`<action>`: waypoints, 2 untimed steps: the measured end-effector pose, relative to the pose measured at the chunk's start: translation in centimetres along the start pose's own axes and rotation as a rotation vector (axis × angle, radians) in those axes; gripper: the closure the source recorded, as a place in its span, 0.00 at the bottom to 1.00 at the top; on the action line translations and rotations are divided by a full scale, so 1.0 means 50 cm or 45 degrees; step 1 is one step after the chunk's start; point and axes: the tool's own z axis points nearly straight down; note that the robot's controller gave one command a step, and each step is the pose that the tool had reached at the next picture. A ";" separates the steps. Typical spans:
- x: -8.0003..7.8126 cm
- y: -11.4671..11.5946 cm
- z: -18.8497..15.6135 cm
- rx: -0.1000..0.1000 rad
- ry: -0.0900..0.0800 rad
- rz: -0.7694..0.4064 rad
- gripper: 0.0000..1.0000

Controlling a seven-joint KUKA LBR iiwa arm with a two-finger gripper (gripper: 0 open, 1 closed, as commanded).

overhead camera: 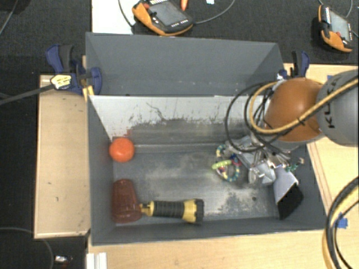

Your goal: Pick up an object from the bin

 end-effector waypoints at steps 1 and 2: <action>0.007 -0.023 0.003 -0.026 -0.002 -0.002 0.00; 0.059 -0.037 0.011 -0.019 -0.007 -0.119 0.00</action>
Offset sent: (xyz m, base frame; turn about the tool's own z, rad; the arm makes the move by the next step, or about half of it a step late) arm -0.0207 -0.0308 -0.0071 -0.0931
